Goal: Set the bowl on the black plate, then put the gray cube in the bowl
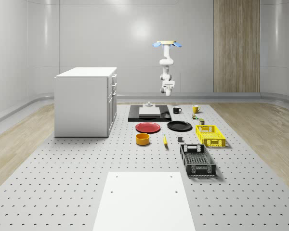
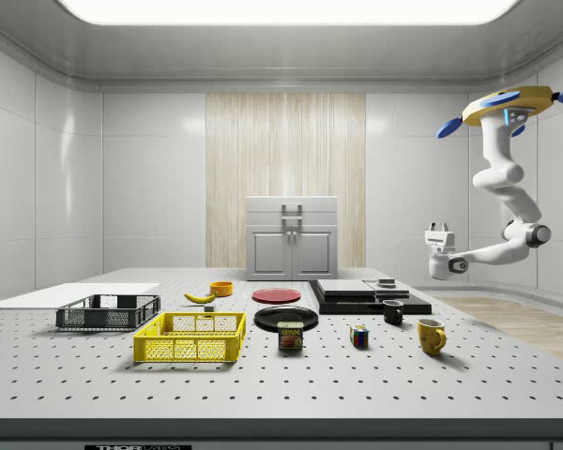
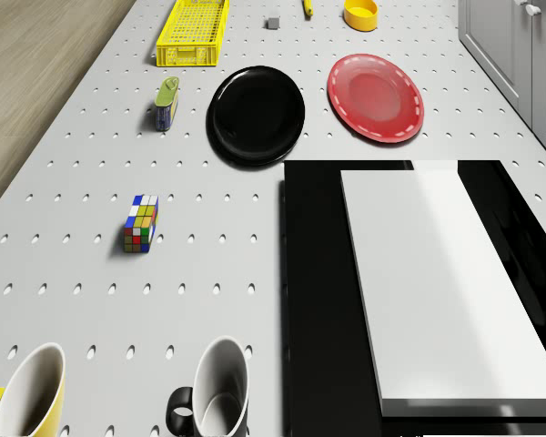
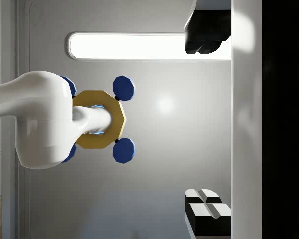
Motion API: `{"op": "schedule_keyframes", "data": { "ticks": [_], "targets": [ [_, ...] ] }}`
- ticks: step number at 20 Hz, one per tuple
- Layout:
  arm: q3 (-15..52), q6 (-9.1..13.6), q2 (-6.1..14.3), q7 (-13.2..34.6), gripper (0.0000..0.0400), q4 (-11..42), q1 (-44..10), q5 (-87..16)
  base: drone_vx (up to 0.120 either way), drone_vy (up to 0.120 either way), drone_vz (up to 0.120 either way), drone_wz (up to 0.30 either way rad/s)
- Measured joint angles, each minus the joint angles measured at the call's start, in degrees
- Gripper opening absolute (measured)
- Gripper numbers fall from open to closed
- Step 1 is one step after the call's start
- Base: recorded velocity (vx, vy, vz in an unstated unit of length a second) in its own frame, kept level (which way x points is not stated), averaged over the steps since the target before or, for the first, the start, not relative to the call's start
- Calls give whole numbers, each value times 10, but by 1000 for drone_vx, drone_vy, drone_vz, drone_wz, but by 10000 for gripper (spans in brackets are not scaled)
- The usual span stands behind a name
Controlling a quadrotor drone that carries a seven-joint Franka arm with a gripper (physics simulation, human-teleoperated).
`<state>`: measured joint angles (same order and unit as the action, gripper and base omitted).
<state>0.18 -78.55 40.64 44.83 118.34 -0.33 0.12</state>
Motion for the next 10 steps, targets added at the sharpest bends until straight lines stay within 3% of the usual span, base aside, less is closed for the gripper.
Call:
{"op": "schedule_keyframes", "data": {
  "ticks": [10],
  "targets": [
    [1,5,-4,0,400,-13,-1,0,112,-120,0,0]
  ]
}}
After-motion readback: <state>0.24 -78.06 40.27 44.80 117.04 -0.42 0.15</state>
